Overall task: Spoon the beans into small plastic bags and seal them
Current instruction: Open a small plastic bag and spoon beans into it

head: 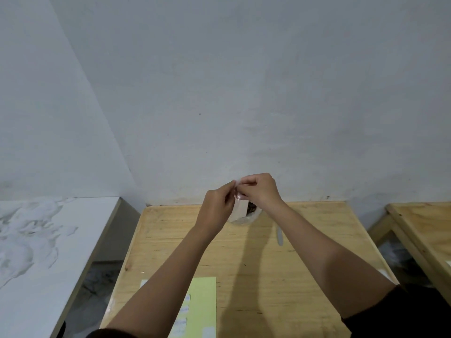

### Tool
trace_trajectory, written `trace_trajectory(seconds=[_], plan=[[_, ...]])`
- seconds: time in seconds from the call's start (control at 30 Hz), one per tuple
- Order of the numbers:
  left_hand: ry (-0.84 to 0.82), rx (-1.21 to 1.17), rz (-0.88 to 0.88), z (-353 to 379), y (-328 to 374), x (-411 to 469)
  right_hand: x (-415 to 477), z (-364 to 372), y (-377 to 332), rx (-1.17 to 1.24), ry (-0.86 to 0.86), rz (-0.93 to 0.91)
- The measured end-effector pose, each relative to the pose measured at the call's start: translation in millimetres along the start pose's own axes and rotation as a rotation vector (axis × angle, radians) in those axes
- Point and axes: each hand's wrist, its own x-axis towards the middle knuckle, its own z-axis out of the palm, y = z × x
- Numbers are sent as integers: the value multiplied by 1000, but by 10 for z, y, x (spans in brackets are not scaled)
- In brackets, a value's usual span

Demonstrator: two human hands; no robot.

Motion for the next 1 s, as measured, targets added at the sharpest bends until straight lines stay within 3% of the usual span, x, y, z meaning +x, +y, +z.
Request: trace_trajectory(seconds=[0.3, 0.67, 0.87, 1.0], plan=[[-55, -70, -15, 3, -57, 50, 82, -30, 45, -259, -31, -145], [-116, -71, -38, 36, -92, 131, 201, -42, 123, -304, -13, -148], [-46, 40, -31, -73, -230, 155, 127, -18, 258, -607, -73, -212], [-119, -46, -19, -83, -133, 128, 141, -123, 261, -560, 4, -256]])
